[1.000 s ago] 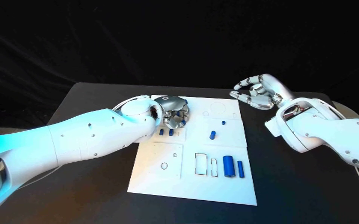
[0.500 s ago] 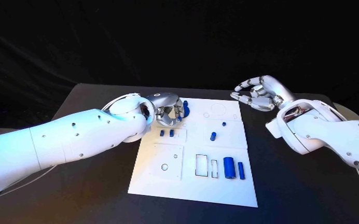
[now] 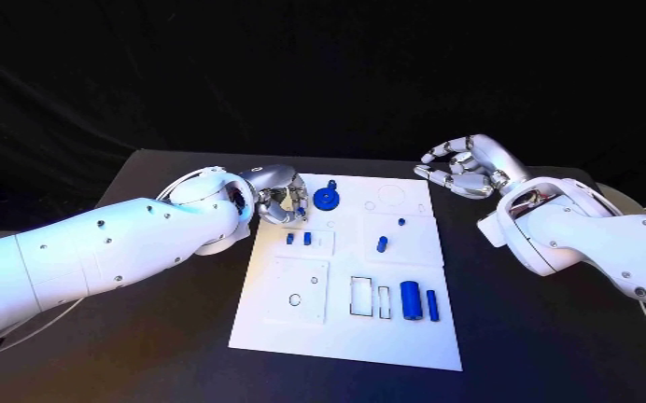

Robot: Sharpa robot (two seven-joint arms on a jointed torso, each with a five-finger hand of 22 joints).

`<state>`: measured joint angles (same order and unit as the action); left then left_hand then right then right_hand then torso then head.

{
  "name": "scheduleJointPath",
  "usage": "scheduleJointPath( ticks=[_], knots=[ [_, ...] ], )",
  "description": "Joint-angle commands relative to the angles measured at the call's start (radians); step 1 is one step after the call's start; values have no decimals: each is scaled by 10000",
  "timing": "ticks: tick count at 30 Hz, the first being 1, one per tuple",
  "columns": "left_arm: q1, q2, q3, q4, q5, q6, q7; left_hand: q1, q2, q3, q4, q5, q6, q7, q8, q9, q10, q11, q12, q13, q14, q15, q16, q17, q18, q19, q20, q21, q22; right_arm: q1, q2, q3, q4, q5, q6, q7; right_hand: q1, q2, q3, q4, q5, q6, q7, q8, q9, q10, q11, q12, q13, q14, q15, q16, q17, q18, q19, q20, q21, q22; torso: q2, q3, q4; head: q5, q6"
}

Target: Assemble the parts on the task board

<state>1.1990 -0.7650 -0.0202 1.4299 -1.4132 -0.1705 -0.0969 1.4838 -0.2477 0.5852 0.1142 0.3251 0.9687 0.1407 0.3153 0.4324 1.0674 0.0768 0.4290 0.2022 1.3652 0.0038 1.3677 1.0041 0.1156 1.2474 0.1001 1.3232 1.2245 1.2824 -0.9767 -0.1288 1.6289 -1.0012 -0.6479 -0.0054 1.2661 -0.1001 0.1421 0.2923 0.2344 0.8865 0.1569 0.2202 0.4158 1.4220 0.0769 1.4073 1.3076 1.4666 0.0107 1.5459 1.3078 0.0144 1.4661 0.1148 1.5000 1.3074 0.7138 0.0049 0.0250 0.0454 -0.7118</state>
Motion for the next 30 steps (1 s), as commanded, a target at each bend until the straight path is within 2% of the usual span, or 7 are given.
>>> scheduleJointPath(
  ticks=[1, 13, 30],
  knots=[
    [2, -18, 11, -13, 222, 283, -88, -109, 6, 37, 29, -11, 46, -9, -38, -2, 67, -22, -56, -11, 21, 27, 49, -10, -161, -21, 35, 6, -6, -18, 10, 1, 1, -53, 5, 73, -56, 55, -48, -2, 55, 23, -10, 30, 16, -26, -26, -11, 979, 855, -77, -34, 1865, 65, 568, -53, -55, 2141, -6, 8, -5, 36, -12],
    [-15, 101, 4, -195, 302, 465, -99, -141, 0, 31, 36, -15, 59, -13, -46, -6, 81, -24, -79, -20, 14, 28, 46, -30, -160, -27, 38, 2, -9, -39, 23, 1, -2, -52, 10, 72, -56, 55, -48, -2, 55, 23, -10, 30, 16, -26, -26, -11, 979, 855, -77, -34, 1865, 65, 568, -53, -55, 2141, 1, 20, -19, 102, -15],
    [-106, 309, -5, -323, 391, 617, -88, -178, 4, 28, 48, -21, 71, -16, -56, -12, 96, -26, -106, -30, 12, 28, 49, -35, -160, -30, 41, -1, -8, -45, 32, 1, 2, -52, 7, 69, -61, 75, -45, -5, 71, 28, -12, 34, 17, -31, -28, -19, 972, 853, -79, -39, 1857, 65, 569, -55, -57, 2141, 8, 27, -26, 82, -27]
  ],
)
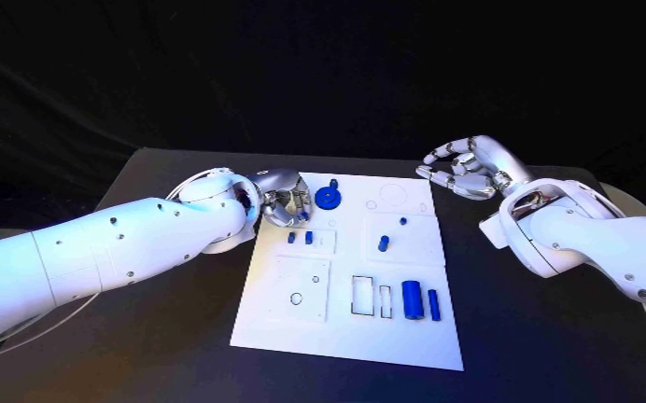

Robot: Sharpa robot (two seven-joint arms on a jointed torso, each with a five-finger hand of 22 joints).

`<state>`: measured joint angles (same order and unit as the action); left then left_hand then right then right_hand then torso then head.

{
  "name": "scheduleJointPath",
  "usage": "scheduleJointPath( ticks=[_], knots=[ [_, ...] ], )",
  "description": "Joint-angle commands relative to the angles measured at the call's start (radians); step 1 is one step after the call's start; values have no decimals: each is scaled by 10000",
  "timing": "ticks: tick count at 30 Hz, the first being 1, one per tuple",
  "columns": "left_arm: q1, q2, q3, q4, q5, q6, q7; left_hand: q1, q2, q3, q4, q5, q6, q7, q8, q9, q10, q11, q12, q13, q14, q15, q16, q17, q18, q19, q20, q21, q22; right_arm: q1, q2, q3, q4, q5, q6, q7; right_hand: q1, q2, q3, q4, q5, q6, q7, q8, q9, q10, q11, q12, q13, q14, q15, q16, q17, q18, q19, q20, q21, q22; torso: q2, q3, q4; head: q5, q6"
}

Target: Assemble the parts on the task board

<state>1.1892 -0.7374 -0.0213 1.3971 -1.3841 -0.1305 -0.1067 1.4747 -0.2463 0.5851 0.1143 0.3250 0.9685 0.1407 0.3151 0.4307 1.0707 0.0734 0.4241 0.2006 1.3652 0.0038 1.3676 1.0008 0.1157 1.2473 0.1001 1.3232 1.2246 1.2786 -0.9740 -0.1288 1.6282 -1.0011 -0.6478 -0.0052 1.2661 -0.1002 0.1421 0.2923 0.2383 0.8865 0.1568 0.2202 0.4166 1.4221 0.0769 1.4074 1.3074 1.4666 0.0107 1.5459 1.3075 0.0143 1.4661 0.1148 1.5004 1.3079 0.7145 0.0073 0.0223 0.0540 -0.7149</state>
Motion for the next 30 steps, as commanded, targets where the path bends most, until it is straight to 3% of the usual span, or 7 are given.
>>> scheduleJointPath(
  ticks=[1, 23, 30],
  knots=[
    [-10, 43, 6, -3, 102, 254, -4, -87, -10, 29, 48, -21, 74, -16, -55, 6, 63, 8, -57, -14, 12, 28, 50, -2, -161, -29, 41, -1, -9, -7, 4, 1, 10, -53, 7, 68, -62, 75, -45, -5, 33, 28, -12, 34, 9, -32, -28, -19, 974, 853, -79, -39, 1860, 66, 569, -55, -62, 2136, -1, 3, 1, -5, 8],
    [-26, 196, -9, -182, 159, 474, -102, -176, -34, 10, 59, -84, 26, -1, -131, -27, 41, 29, -172, -54, -11, 42, 49, -48, -150, -80, 52, -44, -51, -8, -7, 1, 27, -51, 9, 69, -62, 75, -45, -5, 33, 28, -12, 34, 9, -32, -28, -19, 974, 853, -79, -39, 1860, 66, 569, -55, -62, 2136, 2, -4, 9, -18, 3],
    [-28, 184, -10, -180, 170, 418, -117, -284, -128, 18, 60, -82, -302, 112, -413, -152, -64, 131, -411, -139, -62, 125, 57, -137, -133, -164, 110, -123, -128, -8, -10, 1, 21, -50, 19, 64, -62, 75, -45, -5, 33, 28, -12, 34, 9, -32, -28, -19, 974, 853, -79, -39, 1860, 66, 569, -55, -62, 2136, -6, -2, 13, -24, 4]
  ],
)
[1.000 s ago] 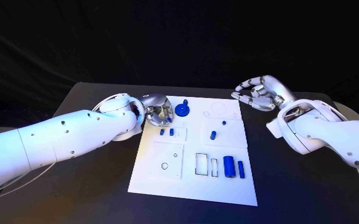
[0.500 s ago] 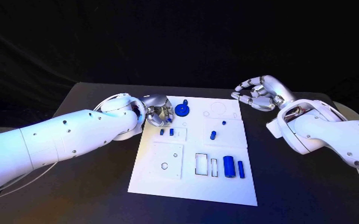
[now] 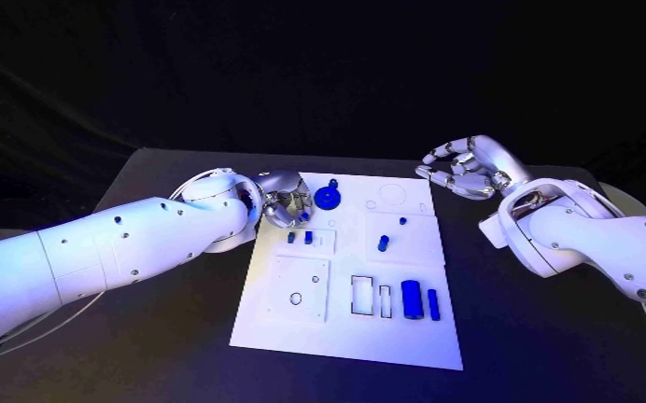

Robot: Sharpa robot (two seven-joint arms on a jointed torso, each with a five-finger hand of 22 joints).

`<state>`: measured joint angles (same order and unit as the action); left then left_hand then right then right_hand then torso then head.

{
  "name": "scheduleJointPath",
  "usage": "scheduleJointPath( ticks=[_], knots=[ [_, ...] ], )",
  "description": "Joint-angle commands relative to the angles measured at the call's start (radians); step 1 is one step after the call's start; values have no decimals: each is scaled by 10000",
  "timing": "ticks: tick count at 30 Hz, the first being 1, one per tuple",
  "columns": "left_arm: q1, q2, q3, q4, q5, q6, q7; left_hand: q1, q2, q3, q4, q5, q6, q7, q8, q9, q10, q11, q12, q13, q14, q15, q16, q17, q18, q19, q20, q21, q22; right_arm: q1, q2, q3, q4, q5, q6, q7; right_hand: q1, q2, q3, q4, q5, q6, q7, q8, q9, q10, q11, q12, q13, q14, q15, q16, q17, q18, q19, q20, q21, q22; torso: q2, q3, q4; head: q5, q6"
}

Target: Assemble the parts on the task board

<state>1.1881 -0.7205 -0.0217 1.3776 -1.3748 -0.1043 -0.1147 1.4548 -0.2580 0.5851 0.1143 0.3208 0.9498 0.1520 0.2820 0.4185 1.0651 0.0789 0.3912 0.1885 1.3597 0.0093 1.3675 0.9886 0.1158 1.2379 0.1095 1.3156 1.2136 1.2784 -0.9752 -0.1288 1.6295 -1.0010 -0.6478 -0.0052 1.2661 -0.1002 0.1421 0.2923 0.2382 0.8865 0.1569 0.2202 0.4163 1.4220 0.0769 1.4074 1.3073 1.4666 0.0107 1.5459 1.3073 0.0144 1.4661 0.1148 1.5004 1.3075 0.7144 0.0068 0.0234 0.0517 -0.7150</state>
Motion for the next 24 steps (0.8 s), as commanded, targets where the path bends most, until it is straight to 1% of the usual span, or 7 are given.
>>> scheduleJointPath(
  ticks=[1, 4, 12, 17, 18, 21, 24],
  knots=[
    [-18, 13, -6, 18, 78, 147, -38, -112, -39, 21, 67, -38, -206, 34, -150, -62, -44, 104, -131, -37, -23, 94, 55, -44, -129, -93, 32, -68, -41, -6, 3, 1, 7, -51, 21, 64, -62, 75, -45, -5, 33, 28, -12, 34, 12, -31, -28, -19, 975, 853, -79, -39, 1862, 65, 569, -55, -62, 2140, -4, 4, 2, 0, 7],
    [-19, 3, -6, 28, 92, 96, -34, -187, -120, 27, 85, -36, -384, 107, -301, -135, -164, 185, -284, -91, -102, 160, 25, -186, -108, -174, 90, -141, -121, -7, 5, 1, -1, -50, 32, 60, -62, 75, -45, -5, 33, 28, -12, 34, 12, -31, -28, -19, 975, 853, -79, -39, 1862, 65, 569, -55, -62, 2140, -8, -1, 3, -1, 12],
    [-22, -48, -6, 82, 139, -66, -23, -262, -192, 23, 109, -29, -555, 148, -432, -198, -277, 239, -413, -136, -183, 212, -2, -322, -81, -272, 145, -228, -220, -12, 9, 1, -21, -50, 74, 41, -61, 79, -46, -8, 38, 25, -12, 34, 11, -53, -28, -44, 950, 849, -81, -46, 1846, 71, 557, -57, -85, 2127, -2, -4, 1, 3, 27],
    [-24, -92, -6, 114, 166, -157, -19, -298, -230, 17, 118, -21, -713, 170, -536, -247, -332, 257, -476, -155, -253, 233, -31, -436, -59, -342, 173, -292, -292, -17, 4, 0, -34, -50, 160, 21, -27, 45, -54, -19, 40, -22, -2, 12, 3, -287, -22, -296, 707, 789, -79, -139, 1615, 126, 429, -57, -294, 1995, -5, -5, 3, 4, 41],
    [-24, -105, -5, 122, 171, -167, -21, -303, -241, 15, 116, -19, -772, 175, -574, -265, -351, 259, -498, -162, -286, 238, -47, -493, -47, -384, 182, -329, -335, -18, 3, 0, -38, -50, 193, 17, 17, 34, -49, -16, 40, -60, 3, -2, -1, -736, -21, -817, 210, 735, -84, -228, 1432, 177, 309, -56, -499, 1870, -5, -5, 3, 4, 41],
    [-24, -164, -4, 153, 186, -181, -27, -336, -264, -3, 126, -19, -843, 191, -622, -289, -434, 283, -561, -182, -365, 256, -90, -632, -21, -479, 198, -410, -432, -22, 4, 0, -62, -50, 325, 16, 79, 28, -32, -13, 29, -86, 1, -8, -2, -1163, -27, -1359, -292, 697, -85, -296, 1307, 220, 211, -65, -673, 1765, -5, -6, -2, 8, 45],
    [-24, -258, -3, 209, 218, -189, -19, -414, -306, -93, 140, -24, -1007, 203, -721, -337, -618, 328, -670, -219, -488, 299, -144, -827, 11, -613, 236, -530, -562, -34, 8, -1, -112, -117, 531, 19, 355, -23, 69, -11, -32, -105, -26, -1, 6, -2466, -57, -3316, -2055, 547, -119, -581, 791, 358, -109, -99, -1265, 1408, -11, -4, -3, 9, 50]
  ],
)
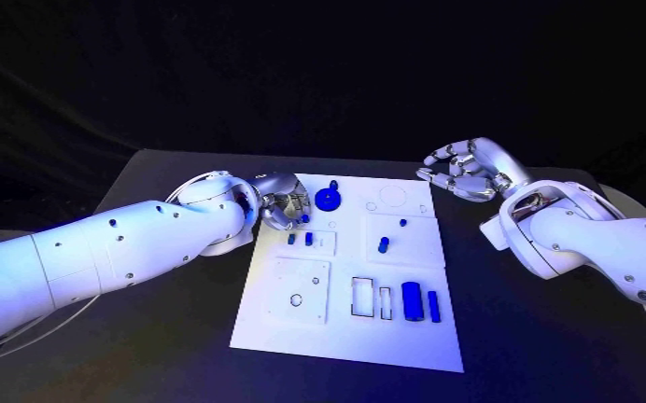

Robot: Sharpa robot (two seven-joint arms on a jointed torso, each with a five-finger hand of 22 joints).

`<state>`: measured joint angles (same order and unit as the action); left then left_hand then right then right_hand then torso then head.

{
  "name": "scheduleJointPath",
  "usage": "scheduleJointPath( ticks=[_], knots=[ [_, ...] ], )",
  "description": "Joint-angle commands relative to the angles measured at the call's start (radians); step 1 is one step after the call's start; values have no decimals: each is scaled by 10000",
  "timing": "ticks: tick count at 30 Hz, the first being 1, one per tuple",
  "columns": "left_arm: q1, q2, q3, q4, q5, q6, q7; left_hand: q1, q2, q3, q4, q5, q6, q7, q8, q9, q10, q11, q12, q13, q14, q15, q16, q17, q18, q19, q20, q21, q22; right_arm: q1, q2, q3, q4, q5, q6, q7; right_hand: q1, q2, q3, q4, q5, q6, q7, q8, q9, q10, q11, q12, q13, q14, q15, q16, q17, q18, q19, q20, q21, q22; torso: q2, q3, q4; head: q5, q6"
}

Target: Assemble the parts on the task board

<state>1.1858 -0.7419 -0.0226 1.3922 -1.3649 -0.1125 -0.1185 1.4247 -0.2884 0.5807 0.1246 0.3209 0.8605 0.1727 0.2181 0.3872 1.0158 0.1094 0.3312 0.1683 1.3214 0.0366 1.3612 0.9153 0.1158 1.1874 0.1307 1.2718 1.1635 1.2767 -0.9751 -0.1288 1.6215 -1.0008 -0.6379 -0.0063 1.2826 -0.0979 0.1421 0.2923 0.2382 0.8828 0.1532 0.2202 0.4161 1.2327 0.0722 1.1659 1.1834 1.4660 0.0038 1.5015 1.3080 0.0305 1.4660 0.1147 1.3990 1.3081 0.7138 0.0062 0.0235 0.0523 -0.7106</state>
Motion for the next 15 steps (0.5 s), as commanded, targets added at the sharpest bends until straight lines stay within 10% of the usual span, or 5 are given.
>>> scheduleJointPath(
  ticks=[1, 15],
  knots=[
    [-1, -80, 7, 86, 135, -113, 25, -167, -10, -157, 42, -20, -223, -16, -141, -53, -262, 59, -131, -41, -202, 55, -126, -249, 37, -217, 51, -188, -167, -22, 8, -1, -50, -163, 519, 26, 340, -59, 150, -37, -53, -62, 13, 5, 13, -1308, -23, -2014, -1790, 481, -87, -283, 521, 260, -271, -99, -552, 1218, -8, 3, -3, 6, 6],
    [17, -886, 141, 369, 3549, -995, 1330, 178, 309, -1317, 264, 70, -260, 168, -129, -129, -1388, 324, -131, -164, -2141, 306, -1175, -3320, 492, -2096, 311, -1932, -2038, -142, 147, -5, -268, -3207, 2596, -381, 2306, -1021, 2300, -191, -333, 498, 99, 9, -12, -2034, 147, -8463, -7478, 315, 57, -840, -206, 440, -582, -76, -1566, 690, -8, 16, -19, -145, 65]
  ],
)
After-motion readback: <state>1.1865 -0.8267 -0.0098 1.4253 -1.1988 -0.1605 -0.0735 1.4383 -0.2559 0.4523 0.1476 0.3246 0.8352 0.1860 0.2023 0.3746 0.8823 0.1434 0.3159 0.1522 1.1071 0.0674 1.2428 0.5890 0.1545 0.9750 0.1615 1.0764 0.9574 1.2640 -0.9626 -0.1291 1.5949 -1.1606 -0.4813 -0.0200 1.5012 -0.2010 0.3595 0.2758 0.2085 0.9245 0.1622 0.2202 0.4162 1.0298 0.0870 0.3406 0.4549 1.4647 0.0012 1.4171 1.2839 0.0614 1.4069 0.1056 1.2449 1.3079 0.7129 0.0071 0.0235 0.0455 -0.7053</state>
